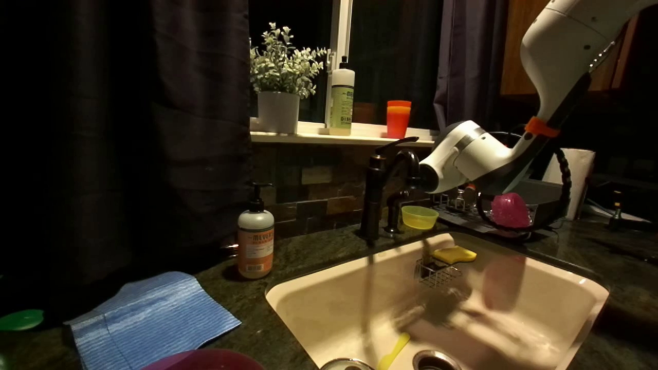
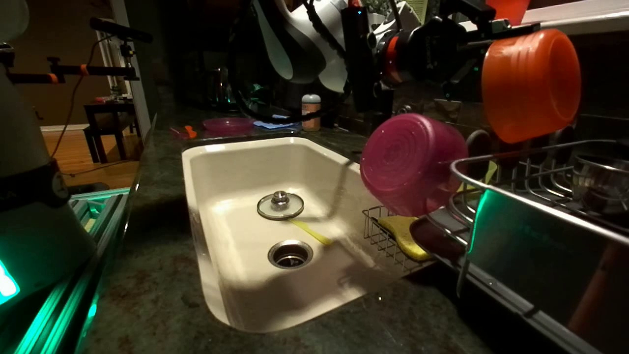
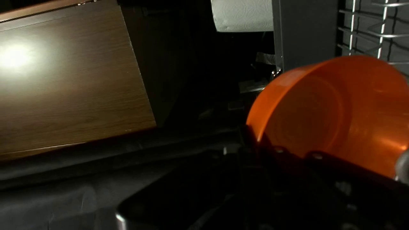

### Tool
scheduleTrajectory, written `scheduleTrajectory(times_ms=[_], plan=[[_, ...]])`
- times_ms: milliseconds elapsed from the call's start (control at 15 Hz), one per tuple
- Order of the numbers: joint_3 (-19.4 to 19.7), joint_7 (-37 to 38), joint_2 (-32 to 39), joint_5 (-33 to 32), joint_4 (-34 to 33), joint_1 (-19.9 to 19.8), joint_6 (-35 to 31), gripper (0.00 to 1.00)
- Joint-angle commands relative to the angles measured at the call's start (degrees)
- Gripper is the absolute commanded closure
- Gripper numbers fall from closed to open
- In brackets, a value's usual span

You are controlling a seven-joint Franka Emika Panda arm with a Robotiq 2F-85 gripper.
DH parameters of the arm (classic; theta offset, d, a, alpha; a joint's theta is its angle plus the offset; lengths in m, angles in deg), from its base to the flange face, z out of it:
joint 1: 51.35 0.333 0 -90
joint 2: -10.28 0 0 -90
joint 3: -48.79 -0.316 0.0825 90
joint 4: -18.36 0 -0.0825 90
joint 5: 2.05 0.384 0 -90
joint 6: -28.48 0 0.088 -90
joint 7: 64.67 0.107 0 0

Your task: Remove the orange bowl from the sink and put it on the dish drying rack

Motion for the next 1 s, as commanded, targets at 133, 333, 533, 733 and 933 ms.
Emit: scheduleTrajectory(times_ms=[133,333,533,733,933], plan=[[-0.3,4.5,2.5,-1.0,-1.9,0.3,2.0,0.99],[-0.5,5.9,3.3,-0.8,-2.1,0.5,2.2,0.99],[-0.6,7.3,4.3,-1.0,-2.3,0.8,2.8,0.99],[-0.8,8.1,5.3,-1.0,-2.7,0.9,4.3,0.99],[-0.9,8.7,6.4,-1.5,-2.9,1.2,5.9,0.99]])
